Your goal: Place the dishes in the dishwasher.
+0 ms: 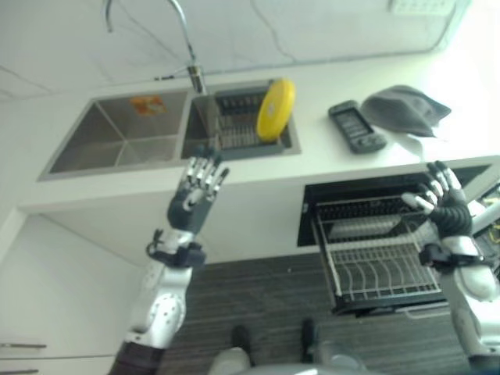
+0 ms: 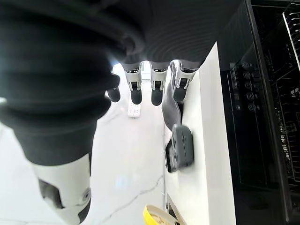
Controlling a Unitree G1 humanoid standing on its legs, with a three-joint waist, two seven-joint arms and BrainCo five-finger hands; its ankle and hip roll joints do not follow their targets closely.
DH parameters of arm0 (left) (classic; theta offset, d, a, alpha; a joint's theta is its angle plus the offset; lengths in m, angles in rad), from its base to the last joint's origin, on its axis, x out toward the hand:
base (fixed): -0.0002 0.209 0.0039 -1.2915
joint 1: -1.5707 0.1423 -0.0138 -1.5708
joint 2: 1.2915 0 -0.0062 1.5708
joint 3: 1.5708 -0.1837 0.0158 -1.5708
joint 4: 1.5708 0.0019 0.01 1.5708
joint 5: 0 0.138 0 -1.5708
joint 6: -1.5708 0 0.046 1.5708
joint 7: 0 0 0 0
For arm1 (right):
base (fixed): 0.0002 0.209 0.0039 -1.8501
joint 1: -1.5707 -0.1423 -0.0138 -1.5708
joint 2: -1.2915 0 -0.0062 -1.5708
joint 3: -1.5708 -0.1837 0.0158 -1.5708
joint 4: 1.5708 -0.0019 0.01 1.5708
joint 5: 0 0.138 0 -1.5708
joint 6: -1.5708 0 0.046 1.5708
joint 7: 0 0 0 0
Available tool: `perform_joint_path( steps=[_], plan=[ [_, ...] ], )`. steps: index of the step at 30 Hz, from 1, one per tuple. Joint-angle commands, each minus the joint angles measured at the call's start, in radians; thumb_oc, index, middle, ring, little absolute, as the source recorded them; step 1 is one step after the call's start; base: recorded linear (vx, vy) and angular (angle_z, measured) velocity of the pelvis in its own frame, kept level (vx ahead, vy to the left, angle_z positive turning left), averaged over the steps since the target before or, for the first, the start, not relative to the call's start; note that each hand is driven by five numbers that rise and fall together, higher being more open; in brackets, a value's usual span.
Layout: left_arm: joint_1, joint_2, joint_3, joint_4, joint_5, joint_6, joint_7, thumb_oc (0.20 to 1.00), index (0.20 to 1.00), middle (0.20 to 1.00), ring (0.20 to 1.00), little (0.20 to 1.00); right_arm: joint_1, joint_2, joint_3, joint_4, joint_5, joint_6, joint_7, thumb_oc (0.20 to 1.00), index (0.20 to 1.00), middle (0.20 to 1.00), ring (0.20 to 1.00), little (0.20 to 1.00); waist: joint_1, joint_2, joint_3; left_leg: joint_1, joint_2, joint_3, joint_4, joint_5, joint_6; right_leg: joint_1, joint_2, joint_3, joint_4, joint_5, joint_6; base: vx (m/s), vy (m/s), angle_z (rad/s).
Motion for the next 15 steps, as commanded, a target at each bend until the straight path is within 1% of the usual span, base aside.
perform_joint_path(
  steps=[1, 3, 6, 8, 9, 10, 11, 12, 13, 14, 15],
  plan=[
    [-0.015, 0.047, 0.053, -0.086, -0.004, -0.013, -0.015, 1.000, 1.000, 1.000, 1.000, 1.000, -0.009, 0.007, -0.013, -0.077, 0.014, -0.081, -0.026, 1.000, 1.000, 1.000, 1.000, 1.000, 0.012, -0.053, -0.060, -0.009, -0.008, -0.018, -0.004, -0.003, 0.002, 0.152, -0.054, -0.084, -0.038, -0.022, 0.090, 0.20, 0.316, -0.24],
    [-0.026, 0.050, 0.057, -0.084, 0.001, 0.002, -0.022, 1.000, 1.000, 1.000, 1.000, 1.000, -0.016, 0.021, -0.010, -0.070, 0.010, -0.086, -0.041, 1.000, 1.000, 1.000, 1.000, 1.000, 0.019, -0.059, -0.060, 0.000, -0.022, -0.022, -0.004, -0.013, 0.016, 0.143, -0.069, -0.092, -0.005, -0.028, 0.098, 0.14, 0.271, -0.02],
    [-0.028, 0.058, 0.057, -0.097, 0.007, 0.020, -0.018, 1.000, 1.000, 1.000, 1.000, 1.000, -0.027, 0.049, 0.001, -0.073, -0.014, -0.078, -0.056, 1.000, 1.000, 1.000, 1.000, 1.000, 0.033, -0.058, -0.063, -0.002, -0.040, -0.033, -0.004, -0.025, 0.045, 0.123, -0.082, -0.090, 0.069, -0.034, 0.098, 0.13, 0.324, 0.07],
    [-0.028, 0.062, 0.058, -0.103, 0.008, 0.024, -0.011, 1.000, 1.000, 1.000, 1.000, 1.000, -0.033, 0.053, 0.011, -0.073, -0.025, -0.075, -0.065, 1.000, 1.000, 1.000, 1.000, 1.000, 0.042, -0.058, -0.063, -0.003, -0.047, -0.029, -0.004, -0.030, 0.056, 0.116, -0.093, -0.102, 0.110, -0.023, 0.098, 0.07, 0.215, 0.02],
    [-0.029, 0.064, 0.058, -0.105, 0.010, 0.024, -0.006, 1.000, 1.000, 1.000, 1.000, 1.000, -0.038, 0.054, 0.016, -0.070, -0.029, -0.074, -0.069, 1.000, 1.000, 1.000, 1.000, 1.000, 0.047, -0.058, -0.061, -0.002, -0.051, -0.029, -0.004, -0.033, 0.061, 0.106, -0.103, -0.114, 0.148, -0.007, 0.099, 0.06, 0.220, 0.12],
    [-0.031, 0.068, 0.060, -0.107, 0.009, 0.025, 0.002, 1.000, 1.000, 1.000, 1.000, 1.000, -0.044, 0.055, 0.021, -0.062, -0.035, -0.074, -0.066, 1.000, 1.000, 1.000, 1.000, 1.000, 0.052, -0.056, -0.057, 0.003, -0.055, -0.031, -0.004, -0.037, 0.071, 0.084, -0.114, -0.124, 0.224, 0.012, 0.098, 0.08, 0.267, 0.09],
    [-0.032, 0.066, 0.063, -0.112, 0.014, 0.028, 0.010, 1.000, 1.000, 1.000, 1.000, 1.000, -0.049, 0.054, 0.024, -0.060, -0.035, -0.070, -0.063, 1.000, 1.000, 1.000, 1.000, 1.000, 0.054, -0.055, -0.053, 0.008, -0.056, -0.031, -0.004, -0.039, 0.075, 0.070, -0.117, -0.130, 0.264, 0.016, 0.097, 0.08, 0.255, -0.02],
    [-0.033, 0.064, 0.063, -0.115, 0.020, 0.028, 0.020, 1.000, 1.000, 1.000, 1.000, 1.000, -0.056, 0.050, 0.028, -0.055, -0.035, -0.067, -0.059, 1.000, 1.000, 1.000, 1.000, 1.000, 0.056, -0.054, -0.050, 0.015, -0.057, -0.033, -0.004, -0.046, 0.077, 0.057, -0.114, -0.131, 0.296, 0.009, 0.096, 0.08, 0.173, -0.15],
    [-0.041, 0.065, 0.061, -0.115, 0.019, 0.030, 0.036, 1.000, 1.000, 1.000, 1.000, 1.000, -0.068, 0.041, 0.032, -0.045, -0.040, -0.060, -0.057, 1.000, 1.000, 1.000, 1.000, 1.000, 0.051, -0.052, -0.047, 0.020, -0.056, -0.042, -0.004, -0.048, 0.080, 0.037, -0.086, -0.113, 0.317, -0.014, 0.088, 0.08, 0.112, -0.23],
    [-0.043, 0.066, 0.060, -0.115, 0.015, 0.032, 0.038, 1.000, 1.000, 1.000, 1.000, 1.000, -0.064, 0.036, 0.029, -0.046, -0.038, -0.057, -0.057, 1.000, 1.000, 1.000, 1.000, 1.000, 0.047, -0.053, -0.047, 0.021, -0.057, -0.049, -0.004, -0.047, 0.080, 0.032, -0.065, -0.101, 0.310, -0.028, 0.084, 0.10, 0.073, -0.26],
    [-0.046, 0.066, 0.059, -0.111, 0.002, 0.032, 0.037, 1.000, 1.000, 1.000, 1.000, 1.000, -0.052, 0.023, 0.019, -0.049, -0.029, -0.057, -0.055, 1.000, 1.000, 1.000, 1.000, 1.000, 0.034, -0.057, -0.049, 0.020, -0.061, -0.066, -0.004, -0.040, 0.079, 0.019, -0.017, -0.077, 0.271, -0.049, 0.072, 0.11, 0.016, -0.17]
  ],
)
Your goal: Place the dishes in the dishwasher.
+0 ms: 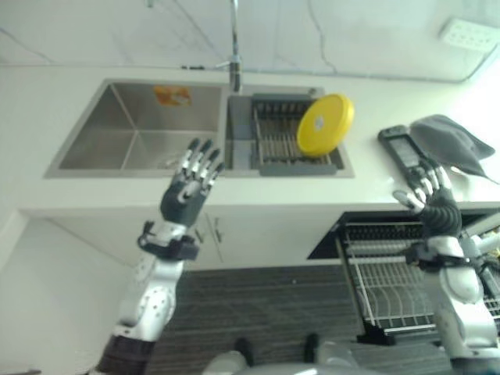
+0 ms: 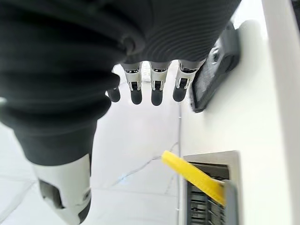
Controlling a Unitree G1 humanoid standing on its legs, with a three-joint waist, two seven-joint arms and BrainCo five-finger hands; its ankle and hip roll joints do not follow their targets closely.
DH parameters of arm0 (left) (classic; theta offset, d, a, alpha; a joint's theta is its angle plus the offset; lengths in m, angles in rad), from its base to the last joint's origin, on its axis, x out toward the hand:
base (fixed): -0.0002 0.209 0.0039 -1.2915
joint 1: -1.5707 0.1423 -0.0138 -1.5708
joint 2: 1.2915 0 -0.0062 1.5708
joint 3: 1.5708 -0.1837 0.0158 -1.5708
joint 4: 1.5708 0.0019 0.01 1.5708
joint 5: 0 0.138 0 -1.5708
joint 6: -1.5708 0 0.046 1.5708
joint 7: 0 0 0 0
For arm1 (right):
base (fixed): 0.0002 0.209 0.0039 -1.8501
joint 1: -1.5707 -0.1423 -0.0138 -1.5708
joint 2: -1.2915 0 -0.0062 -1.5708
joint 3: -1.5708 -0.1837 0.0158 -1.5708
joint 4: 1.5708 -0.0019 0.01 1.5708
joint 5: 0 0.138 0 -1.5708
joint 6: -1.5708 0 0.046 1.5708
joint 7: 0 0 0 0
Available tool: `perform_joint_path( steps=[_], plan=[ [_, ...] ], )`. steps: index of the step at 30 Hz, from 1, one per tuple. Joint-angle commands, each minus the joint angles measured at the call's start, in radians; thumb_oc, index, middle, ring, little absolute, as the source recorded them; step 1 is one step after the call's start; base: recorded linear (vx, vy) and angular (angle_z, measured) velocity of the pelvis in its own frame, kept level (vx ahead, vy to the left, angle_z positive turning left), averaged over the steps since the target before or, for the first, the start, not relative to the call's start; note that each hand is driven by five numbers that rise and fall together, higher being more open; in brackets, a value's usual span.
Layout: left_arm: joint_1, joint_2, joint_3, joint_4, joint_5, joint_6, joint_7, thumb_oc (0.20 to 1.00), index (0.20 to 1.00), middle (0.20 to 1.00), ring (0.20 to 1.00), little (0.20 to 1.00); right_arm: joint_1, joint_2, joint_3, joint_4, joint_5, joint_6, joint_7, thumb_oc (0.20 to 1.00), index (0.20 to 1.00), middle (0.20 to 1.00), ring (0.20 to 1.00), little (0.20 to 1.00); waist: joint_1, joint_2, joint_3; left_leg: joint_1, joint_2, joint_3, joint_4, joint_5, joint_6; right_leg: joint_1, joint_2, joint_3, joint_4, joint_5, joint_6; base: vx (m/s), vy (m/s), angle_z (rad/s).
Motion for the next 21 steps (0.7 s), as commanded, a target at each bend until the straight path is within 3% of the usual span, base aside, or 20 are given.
perform_joint_path(
  steps=[1, 3, 4, 6, 13, 21],
  plan=[
    [-0.010, 0.003, 0.025, -0.077, -0.001, -0.032, -0.005, 1.000, 1.000, 1.000, 1.000, 1.000, -0.013, -0.069, -0.034, -0.002, -0.004, -0.059, 0.001, 1.000, 1.000, 1.000, 1.000, 1.000, -0.030, 0.006, -0.031, -0.082, 0.019, -0.120, -0.014, 0.033, -0.054, 0.096, 0.118, 0.033, -0.095, -0.078, -0.006, 0.15, -0.032, -0.08],
    [-0.005, -0.001, 0.022, -0.067, 0.000, -0.050, -0.017, 1.000, 1.000, 1.000, 1.000, 1.000, 0.008, -0.072, -0.050, -0.001, -0.004, -0.092, 0.011, 1.000, 1.000, 1.000, 1.000, 1.000, -0.048, -0.001, -0.027, -0.072, 0.015, -0.129, -0.014, 0.028, -0.060, 0.081, 0.137, 0.061, -0.182, -0.061, -0.008, 0.12, -0.094, 0.07],
    [-0.003, -0.002, 0.019, -0.064, 0.003, -0.057, -0.029, 1.000, 1.000, 1.000, 1.000, 1.000, 0.021, -0.067, -0.054, -0.005, -0.001, -0.119, 0.005, 1.000, 1.000, 1.000, 1.000, 1.000, -0.064, -0.006, -0.019, -0.057, 0.010, -0.137, -0.014, 0.014, -0.054, 0.051, 0.139, 0.101, -0.183, -0.019, 0.000, 0.07, -0.086, 0.29],
    [0.001, -0.005, 0.015, -0.065, 0.006, -0.060, -0.036, 1.000, 1.000, 1.000, 1.000, 1.000, 0.024, -0.064, -0.056, -0.008, 0.009, -0.118, 0.001, 1.000, 1.000, 1.000, 1.000, 1.000, -0.069, -0.008, -0.016, -0.047, 0.006, -0.151, -0.014, 0.009, -0.051, 0.055, 0.145, 0.121, -0.198, -0.012, 0.003, 0.11, -0.131, 0.45],
    [-0.012, -0.028, -0.035, -0.076, 0.036, -0.085, -0.002, 1.000, 1.000, 1.000, 1.000, 1.000, -0.059, -0.052, -0.005, -0.015, 0.015, -0.054, -0.048, 1.000, 1.000, 1.000, 1.000, 1.000, -0.049, 0.001, -0.067, -0.021, -0.010, -0.159, -0.014, -0.014, -0.051, 0.153, 0.155, 0.111, -0.340, -0.022, -0.022, 0.09, -0.121, 0.16],
    [-0.014, -0.026, -0.040, -0.062, 0.055, -0.108, -0.002, 1.000, 1.000, 1.000, 1.000, 1.000, -0.121, -0.068, 0.031, -0.009, -0.008, -0.030, 0.003, 1.000, 1.000, 1.000, 1.000, 1.000, -0.043, 0.017, -0.090, -0.004, -0.010, -0.154, -0.014, -0.024, -0.056, 0.186, 0.162, 0.109, -0.371, -0.032, -0.036, 0.05, -0.064, 0.00]
  ],
)
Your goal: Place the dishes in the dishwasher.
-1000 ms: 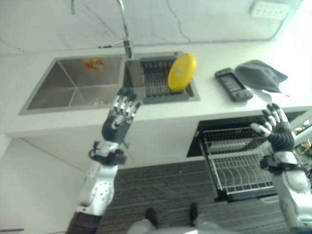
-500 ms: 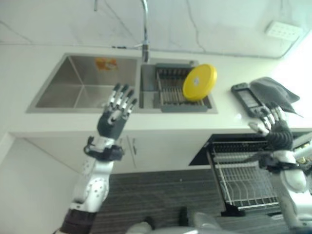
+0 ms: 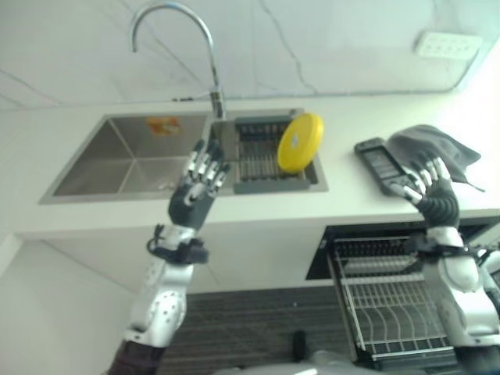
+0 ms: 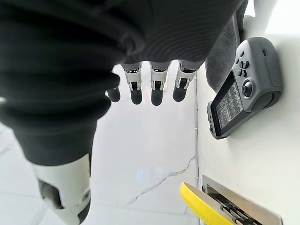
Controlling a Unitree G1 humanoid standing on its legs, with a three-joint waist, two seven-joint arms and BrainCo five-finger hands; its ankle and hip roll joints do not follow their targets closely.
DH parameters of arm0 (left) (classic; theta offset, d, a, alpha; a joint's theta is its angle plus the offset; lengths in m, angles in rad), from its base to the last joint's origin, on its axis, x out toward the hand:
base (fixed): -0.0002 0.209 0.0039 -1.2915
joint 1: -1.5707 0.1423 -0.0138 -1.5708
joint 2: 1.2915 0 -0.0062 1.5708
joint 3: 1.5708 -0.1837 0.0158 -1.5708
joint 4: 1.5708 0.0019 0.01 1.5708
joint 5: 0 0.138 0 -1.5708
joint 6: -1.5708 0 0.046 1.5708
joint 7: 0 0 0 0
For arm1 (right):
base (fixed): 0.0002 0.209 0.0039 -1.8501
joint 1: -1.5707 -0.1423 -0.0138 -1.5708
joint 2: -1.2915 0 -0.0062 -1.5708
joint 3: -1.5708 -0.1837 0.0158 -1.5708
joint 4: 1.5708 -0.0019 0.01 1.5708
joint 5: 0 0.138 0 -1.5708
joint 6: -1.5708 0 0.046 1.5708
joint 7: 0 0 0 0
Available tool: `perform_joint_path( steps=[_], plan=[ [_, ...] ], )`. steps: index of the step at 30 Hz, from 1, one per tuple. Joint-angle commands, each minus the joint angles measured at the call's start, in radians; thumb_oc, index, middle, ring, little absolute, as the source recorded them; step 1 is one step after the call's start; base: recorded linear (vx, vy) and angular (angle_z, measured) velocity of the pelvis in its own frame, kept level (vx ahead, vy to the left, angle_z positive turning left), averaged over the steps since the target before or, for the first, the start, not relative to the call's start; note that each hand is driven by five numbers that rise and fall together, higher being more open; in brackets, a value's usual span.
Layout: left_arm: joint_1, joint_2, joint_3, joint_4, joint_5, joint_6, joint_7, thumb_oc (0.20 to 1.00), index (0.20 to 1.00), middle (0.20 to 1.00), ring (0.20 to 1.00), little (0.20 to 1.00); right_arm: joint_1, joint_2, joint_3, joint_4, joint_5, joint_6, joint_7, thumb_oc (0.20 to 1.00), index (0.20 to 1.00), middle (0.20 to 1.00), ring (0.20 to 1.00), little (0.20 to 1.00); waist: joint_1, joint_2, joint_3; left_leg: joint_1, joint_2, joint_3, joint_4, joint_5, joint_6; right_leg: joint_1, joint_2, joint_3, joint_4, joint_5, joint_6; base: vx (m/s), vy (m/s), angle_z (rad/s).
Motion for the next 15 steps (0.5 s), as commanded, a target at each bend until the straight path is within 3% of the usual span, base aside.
perform_joint_path(
  steps=[1, 11, 15],
  plan=[
    [-0.049, 0.035, 0.001, -0.033, 0.046, -0.078, -0.010, 1.000, 1.000, 1.000, 1.000, 1.000, -0.083, -0.013, -0.003, -0.029, -0.006, -0.039, 0.025, 1.000, 1.000, 1.000, 1.000, 1.000, 0.010, -0.032, -0.039, -0.047, -0.063, -0.040, 0.005, -0.022, 0.045, 0.077, -0.021, -0.011, 0.020, -0.095, 0.063, 0.02, -0.060, 0.04],
    [-0.080, 0.041, -0.030, -0.006, 0.078, -0.076, 0.000, 1.000, 1.000, 1.000, 1.000, 1.000, -0.221, -0.070, 0.039, 0.077, 0.059, -0.046, 0.041, 1.000, 1.000, 1.000, 1.000, 1.000, 0.055, -0.033, -0.054, -0.041, -0.065, -0.066, 0.005, -0.028, 0.039, 0.104, -0.023, -0.040, 0.007, -0.110, 0.057, 0.00, -0.029, 0.08],
    [-0.103, 0.044, -0.040, 0.012, 0.080, -0.068, -0.003, 1.000, 1.000, 1.000, 1.000, 1.000, -0.325, -0.075, 0.064, 0.211, 0.132, -0.006, 0.051, 1.000, 1.000, 1.000, 1.000, 1.000, 0.083, -0.040, -0.061, -0.040, -0.065, -0.080, 0.005, -0.028, 0.035, 0.117, -0.026, -0.063, 0.003, -0.116, 0.053, 0.02, -0.024, 0.14]
  ],
)
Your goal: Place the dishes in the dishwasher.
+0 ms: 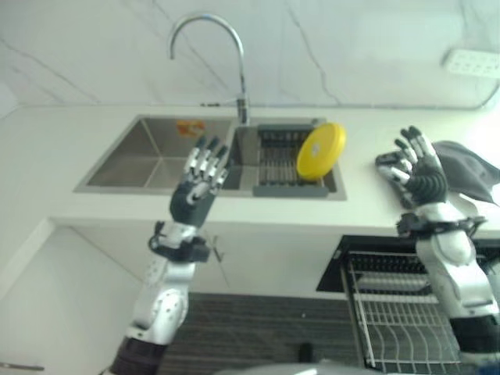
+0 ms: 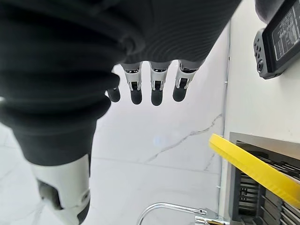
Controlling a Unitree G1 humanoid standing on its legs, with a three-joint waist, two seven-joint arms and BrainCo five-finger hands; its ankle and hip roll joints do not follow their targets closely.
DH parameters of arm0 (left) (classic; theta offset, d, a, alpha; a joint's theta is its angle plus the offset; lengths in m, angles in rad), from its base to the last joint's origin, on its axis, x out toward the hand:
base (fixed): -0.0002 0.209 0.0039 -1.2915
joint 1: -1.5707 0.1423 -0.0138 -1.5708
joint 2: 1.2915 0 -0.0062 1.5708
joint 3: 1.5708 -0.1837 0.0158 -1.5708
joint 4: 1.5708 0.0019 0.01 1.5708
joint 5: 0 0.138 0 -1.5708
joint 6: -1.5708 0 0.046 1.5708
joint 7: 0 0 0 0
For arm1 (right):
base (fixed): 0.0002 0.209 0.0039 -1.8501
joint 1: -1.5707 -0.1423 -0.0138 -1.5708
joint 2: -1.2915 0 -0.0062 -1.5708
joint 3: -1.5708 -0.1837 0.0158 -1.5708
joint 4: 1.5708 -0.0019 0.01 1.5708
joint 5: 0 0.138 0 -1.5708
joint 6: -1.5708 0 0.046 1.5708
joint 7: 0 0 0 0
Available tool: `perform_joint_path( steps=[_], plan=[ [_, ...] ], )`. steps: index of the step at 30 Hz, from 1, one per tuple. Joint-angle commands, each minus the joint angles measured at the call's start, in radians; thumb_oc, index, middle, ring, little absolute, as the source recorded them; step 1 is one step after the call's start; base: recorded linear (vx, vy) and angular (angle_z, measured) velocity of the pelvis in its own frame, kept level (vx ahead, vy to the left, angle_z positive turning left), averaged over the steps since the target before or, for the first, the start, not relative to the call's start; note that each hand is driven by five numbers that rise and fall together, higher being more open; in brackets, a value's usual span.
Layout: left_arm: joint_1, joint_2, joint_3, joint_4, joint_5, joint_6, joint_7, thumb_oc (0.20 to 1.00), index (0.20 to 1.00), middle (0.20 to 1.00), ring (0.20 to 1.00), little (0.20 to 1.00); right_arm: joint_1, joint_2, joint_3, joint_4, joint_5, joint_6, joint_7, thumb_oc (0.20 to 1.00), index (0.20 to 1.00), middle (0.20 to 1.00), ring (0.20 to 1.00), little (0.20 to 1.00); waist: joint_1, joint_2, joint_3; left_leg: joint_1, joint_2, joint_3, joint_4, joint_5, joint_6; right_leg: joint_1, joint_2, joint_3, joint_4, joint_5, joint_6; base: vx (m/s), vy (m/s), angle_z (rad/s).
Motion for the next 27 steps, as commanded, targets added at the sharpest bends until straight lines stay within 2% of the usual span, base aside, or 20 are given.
perform_joint_path(
  steps=[1, 15, 16, 27],
  plan=[
    [-0.066, 0.043, -0.025, 0.003, 0.039, -0.045, -0.004, 1.000, 1.000, 1.000, 1.000, 1.000, -0.105, -0.017, -0.011, 0.038, 0.075, -0.008, 0.010, 1.000, 1.000, 1.000, 1.000, 1.000, 0.021, -0.029, -0.023, -0.040, -0.056, -0.034, 0.000, -0.037, 0.037, 0.097, -0.012, -0.021, 0.003, -0.117, 0.053, 0.04, -0.017, 0.19],
    [-0.101, 0.078, -0.041, 0.040, 0.010, -0.027, -0.001, 1.000, 1.000, 1.000, 1.000, 1.000, -0.327, -0.098, 0.035, 0.366, 0.163, 0.109, -0.032, 1.000, 1.000, 1.000, 1.000, 1.000, 0.069, -0.032, -0.029, -0.038, -0.059, -0.058, 0.000, -0.038, 0.033, 0.122, -0.012, -0.056, 0.000, -0.133, 0.040, 0.02, -0.010, 0.10],
    [-0.105, 0.082, -0.046, 0.045, 0.010, -0.029, 0.002, 1.000, 1.000, 1.000, 1.000, 1.000, -0.348, -0.106, 0.036, 0.407, 0.198, 0.134, -0.023, 1.000, 1.000, 1.000, 1.000, 1.000, 0.072, -0.031, -0.030, -0.037, -0.059, -0.061, 0.000, -0.038, 0.032, 0.123, -0.011, -0.057, 0.000, -0.134, 0.039, 0.02, -0.012, 0.15],
    [-0.112, 0.105, -0.058, 0.052, -0.003, -0.022, 0.010, 1.000, 1.000, 1.000, 1.000, 1.000, -0.430, -0.146, 0.035, 0.579, 0.281, 0.184, -0.029, 1.000, 1.000, 1.000, 1.000, 1.000, 0.092, -0.026, -0.032, -0.038, -0.061, -0.074, 0.000, -0.037, 0.029, 0.129, -0.011, -0.067, 0.000, -0.140, 0.036, 0.00, -0.001, 0.01]
  ],
)
